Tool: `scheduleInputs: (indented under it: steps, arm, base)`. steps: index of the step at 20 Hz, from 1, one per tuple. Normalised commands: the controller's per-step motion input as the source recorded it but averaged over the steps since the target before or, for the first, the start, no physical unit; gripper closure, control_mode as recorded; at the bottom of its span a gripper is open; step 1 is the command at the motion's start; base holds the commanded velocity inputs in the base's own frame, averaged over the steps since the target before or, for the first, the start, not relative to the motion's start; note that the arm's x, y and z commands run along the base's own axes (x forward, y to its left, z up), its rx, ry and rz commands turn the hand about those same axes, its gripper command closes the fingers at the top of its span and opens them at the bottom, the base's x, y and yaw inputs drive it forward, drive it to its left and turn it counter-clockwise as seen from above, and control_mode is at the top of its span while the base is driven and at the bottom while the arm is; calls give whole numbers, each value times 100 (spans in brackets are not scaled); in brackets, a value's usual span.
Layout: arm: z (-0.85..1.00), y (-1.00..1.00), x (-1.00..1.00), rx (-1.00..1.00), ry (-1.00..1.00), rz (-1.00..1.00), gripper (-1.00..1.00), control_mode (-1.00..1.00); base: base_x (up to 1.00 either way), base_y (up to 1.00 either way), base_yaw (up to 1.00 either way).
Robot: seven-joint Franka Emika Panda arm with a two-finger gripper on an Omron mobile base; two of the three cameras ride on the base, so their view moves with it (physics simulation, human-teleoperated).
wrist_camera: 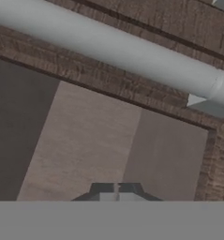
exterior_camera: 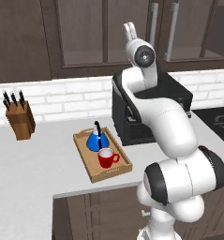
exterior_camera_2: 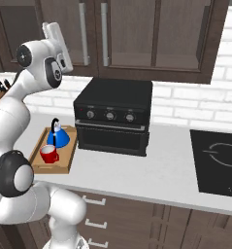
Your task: Pick the kettle from the counter and place it on the tray. Then pick the mug from the cabinet and place it on the tray. Then close the cabinet doors.
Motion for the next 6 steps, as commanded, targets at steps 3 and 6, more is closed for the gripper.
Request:
scheduleInputs:
  steps: [3, 6]
  arm:
    - [-26, 0, 66, 0, 0, 3, 100, -100]
    - [-35, 0, 64, 0, 0, 4, 100, -100]
  base:
    - [0, 0, 0]
    - [0, 0, 0]
